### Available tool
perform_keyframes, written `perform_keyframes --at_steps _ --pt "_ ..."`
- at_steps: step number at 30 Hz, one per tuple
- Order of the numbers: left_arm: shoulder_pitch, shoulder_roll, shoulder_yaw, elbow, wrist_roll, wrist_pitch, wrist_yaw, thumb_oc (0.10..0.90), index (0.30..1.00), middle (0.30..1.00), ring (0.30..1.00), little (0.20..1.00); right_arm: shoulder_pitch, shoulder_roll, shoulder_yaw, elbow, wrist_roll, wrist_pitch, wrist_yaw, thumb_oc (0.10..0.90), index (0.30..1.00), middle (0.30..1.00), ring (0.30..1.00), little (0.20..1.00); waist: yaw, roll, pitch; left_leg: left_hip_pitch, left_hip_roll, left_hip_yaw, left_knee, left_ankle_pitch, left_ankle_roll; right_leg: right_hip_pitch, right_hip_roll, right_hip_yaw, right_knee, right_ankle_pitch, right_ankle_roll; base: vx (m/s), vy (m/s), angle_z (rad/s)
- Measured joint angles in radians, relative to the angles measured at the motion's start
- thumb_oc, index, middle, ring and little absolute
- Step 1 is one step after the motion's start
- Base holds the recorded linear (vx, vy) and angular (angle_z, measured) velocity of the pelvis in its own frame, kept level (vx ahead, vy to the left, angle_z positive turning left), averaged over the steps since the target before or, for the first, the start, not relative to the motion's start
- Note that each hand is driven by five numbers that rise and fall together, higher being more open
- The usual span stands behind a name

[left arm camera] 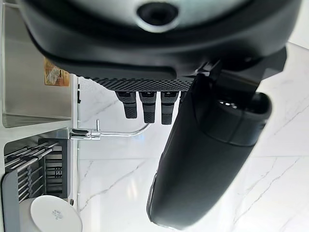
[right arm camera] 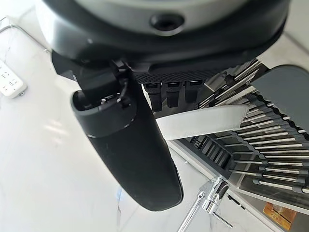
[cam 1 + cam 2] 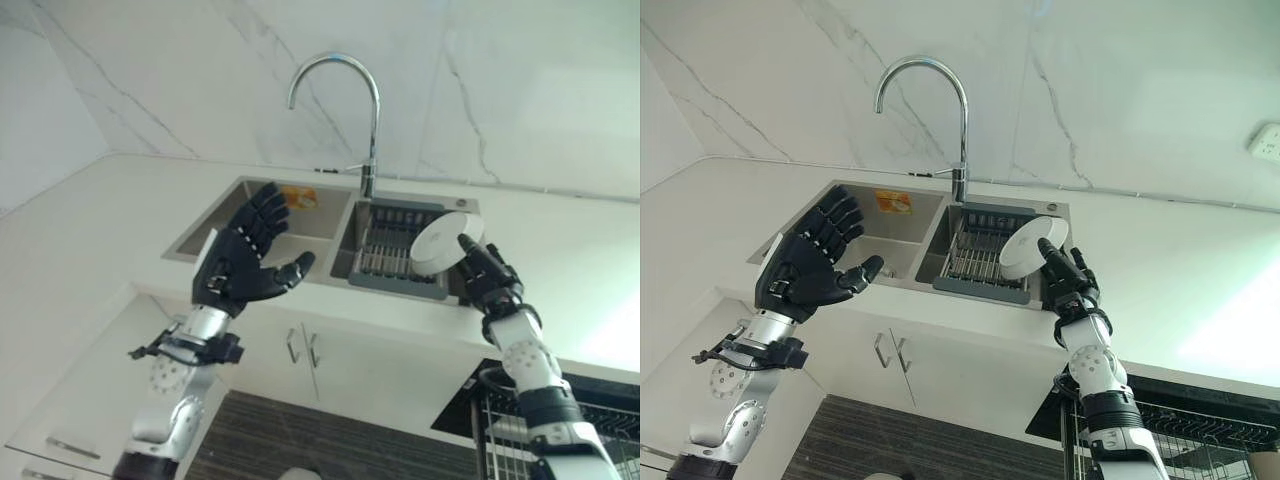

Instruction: Place the dishes in the dishwasher.

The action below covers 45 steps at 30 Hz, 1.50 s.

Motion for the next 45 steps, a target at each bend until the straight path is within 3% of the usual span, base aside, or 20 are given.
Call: perform_keyframes --at_steps 10,20,25,26,27,28,35,36,42,43,45 --pt "-0.005 0.039 -0.001 0.009 -0.001 0.001 0.004 0.8 0.9 0.9 0.9 0.9 -0.027 -0.036 0.001 0.056 0.0 0.055 0.003 0.8 0.9 0.9 0.9 0.9 0.016 -0.001 0.0 0.0 -0.003 -0.02 -0.007 0.003 -0.004 0.01 -0.005 -0.023 -0.002 -0.005 -0.002 0.0 -0.005 0.07" --pt "-0.006 0.079 0.0 0.018 -0.003 0.019 0.021 0.8 0.9 0.9 0.9 0.9 -0.103 -0.079 0.003 0.224 0.031 0.099 0.034 0.8 0.9 0.9 0.9 0.9 0.042 -0.004 0.001 0.012 -0.002 -0.036 -0.011 0.005 -0.008 0.039 -0.007 -0.045 -0.014 -0.013 0.008 0.0 0.0 0.06" --pt "-0.006 0.086 0.001 0.021 -0.036 0.019 0.026 0.8 0.9 0.9 0.9 0.9 -0.144 -0.115 0.002 0.326 0.064 0.116 0.024 0.8 0.9 0.9 0.9 0.9 0.065 -0.024 0.0 0.012 -0.007 -0.042 -0.011 0.008 -0.006 0.048 -0.016 -0.06 -0.012 -0.017 0.012 0.01 0.007 0.1" --pt "-0.006 0.086 0.001 0.025 -0.041 0.019 0.027 0.8 0.9 0.9 0.9 0.9 -0.147 -0.119 0.002 0.335 0.068 0.116 0.022 0.59 0.585 0.585 0.585 0.585 0.066 -0.026 0.0 0.011 -0.008 -0.044 -0.011 0.009 -0.005 0.049 -0.018 -0.062 -0.012 -0.017 0.012 0.01 0.015 0.12" --pt "-0.006 0.086 0.001 0.033 -0.041 0.019 0.027 0.8 0.9 0.9 0.9 0.9 -0.15 -0.126 0.002 0.348 0.073 0.116 0.024 0.475 0.413 0.413 0.413 0.413 0.067 -0.027 0.0 0.011 -0.012 -0.051 -0.012 0.01 -0.003 0.053 -0.022 -0.069 -0.012 -0.018 0.013 0.02 0.019 0.19" --pt "-0.006 0.088 0.001 0.04 -0.041 0.019 0.028 0.8 0.9 0.9 0.9 0.9 -0.16 -0.138 0.001 0.372 0.089 0.121 0.022 0.4 0.3 0.3 0.3 0.3 0.066 -0.027 0.0 0.011 -0.014 -0.051 -0.013 0.008 -0.006 0.058 -0.027 -0.077 -0.012 -0.02 0.013 0.02 0.017 0.23" --pt "0.002 0.126 0.026 0.047 -0.043 0.017 0.091 0.8 0.9 0.9 0.9 0.9 -0.175 -0.202 -0.021 0.463 0.103 0.142 -0.046 0.4 0.3 0.3 0.3 0.3 0.111 -0.047 -0.003 0.003 -0.015 -0.05 -0.061 0.01 -0.004 0.061 -0.029 -0.084 -0.032 -0.023 0.01 0.01 0.007 0.27" --pt "0.004 0.126 0.027 0.047 -0.043 0.015 0.092 0.8 0.9 0.9 0.9 0.9 -0.174 -0.227 -0.023 0.496 0.097 0.143 -0.054 0.4 0.3 0.3 0.3 0.3 0.115 -0.049 -0.003 -0.005 -0.014 -0.052 -0.06 0.01 -0.005 0.073 -0.035 -0.111 -0.05 -0.021 0.01 0.0 0.0 0.45" --pt "0.041 0.126 0.05 0.061 -0.06 0.012 0.094 0.8 0.9 0.9 0.9 0.9 -0.174 -0.243 -0.078 0.53 0.092 0.124 -0.053 0.4 0.3 0.3 0.3 0.3 0.116 -0.048 -0.002 -0.003 -0.021 -0.05 -0.079 0.014 -0.01 0.078 -0.044 -0.116 -0.066 -0.02 0.012 -0.01 0.002 0.18" --pt "0.041 0.124 0.05 0.063 -0.077 0.012 0.115 0.8 0.9 0.9 0.9 0.9 -0.174 -0.246 -0.078 0.53 0.058 0.124 -0.06 0.4 0.3 0.3 0.3 0.3 0.115 -0.038 -0.002 -0.027 -0.019 -0.05 -0.022 0.02 -0.007 0.083 -0.047 -0.128 -0.055 -0.011 0.017 0.0 0.0 -0.04" --pt "0.049 0.124 0.054 0.065 -0.08 0.01 0.131 0.8 0.9 0.9 0.9 0.9 -0.17 -0.246 -0.077 0.531 0.042 0.124 -0.075 0.4 0.3 0.3 0.3 0.3 0.118 -0.037 -0.002 -0.022 -0.024 -0.049 -0.021 0.035 -0.006 0.089 -0.047 -0.109 -0.037 -0.015 0.026 0.0 0.0 0.02"
